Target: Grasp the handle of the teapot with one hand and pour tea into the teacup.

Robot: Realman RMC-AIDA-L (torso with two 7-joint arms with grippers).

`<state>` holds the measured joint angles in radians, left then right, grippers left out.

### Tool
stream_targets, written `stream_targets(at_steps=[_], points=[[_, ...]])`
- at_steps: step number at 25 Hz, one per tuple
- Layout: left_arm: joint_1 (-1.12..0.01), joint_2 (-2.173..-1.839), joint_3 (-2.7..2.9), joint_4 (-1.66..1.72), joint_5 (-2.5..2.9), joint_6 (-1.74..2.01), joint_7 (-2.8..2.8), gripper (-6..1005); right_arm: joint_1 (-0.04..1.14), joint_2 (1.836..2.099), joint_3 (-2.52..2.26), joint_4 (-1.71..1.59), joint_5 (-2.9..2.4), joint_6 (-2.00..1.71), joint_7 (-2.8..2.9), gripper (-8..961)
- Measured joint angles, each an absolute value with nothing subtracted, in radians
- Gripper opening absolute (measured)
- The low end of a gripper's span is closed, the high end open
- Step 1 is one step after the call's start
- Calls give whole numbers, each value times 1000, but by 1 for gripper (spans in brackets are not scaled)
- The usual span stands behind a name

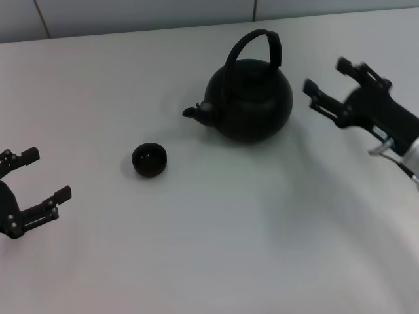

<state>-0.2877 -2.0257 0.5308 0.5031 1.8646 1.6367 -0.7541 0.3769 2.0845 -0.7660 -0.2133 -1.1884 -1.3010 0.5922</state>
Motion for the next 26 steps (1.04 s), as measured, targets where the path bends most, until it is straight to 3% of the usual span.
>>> stream_targets(at_steps=[6,8,13,15,18,21,26], points=[[-297,-2022,533,503,1868,1637,-761,847,342,2078,-749,-149,-1206,-1389,583,810],[-308,-2014,540,503,1880,1637,-777,847,347,2055,-829,-241,-1333,-1412,735,810],[-361,-1968,576,503,1943,1632,-860,847,411,2009,-907,-437,-1710,-1439,1048,811],[-378,-1958,583,503,1964,1629,-880,847,430,2003,-907,-457,-1768,-1440,1083,811],[-462,-1914,589,503,2074,1624,-984,847,509,1986,-899,-514,-1955,-1435,1173,811],[-516,-1892,589,516,2147,1627,-1060,847,538,1982,-897,-533,-1998,-1433,1182,811],[-551,-1905,589,573,2217,1626,-1108,847,539,1987,-897,-563,-2002,-1429,1173,811]])
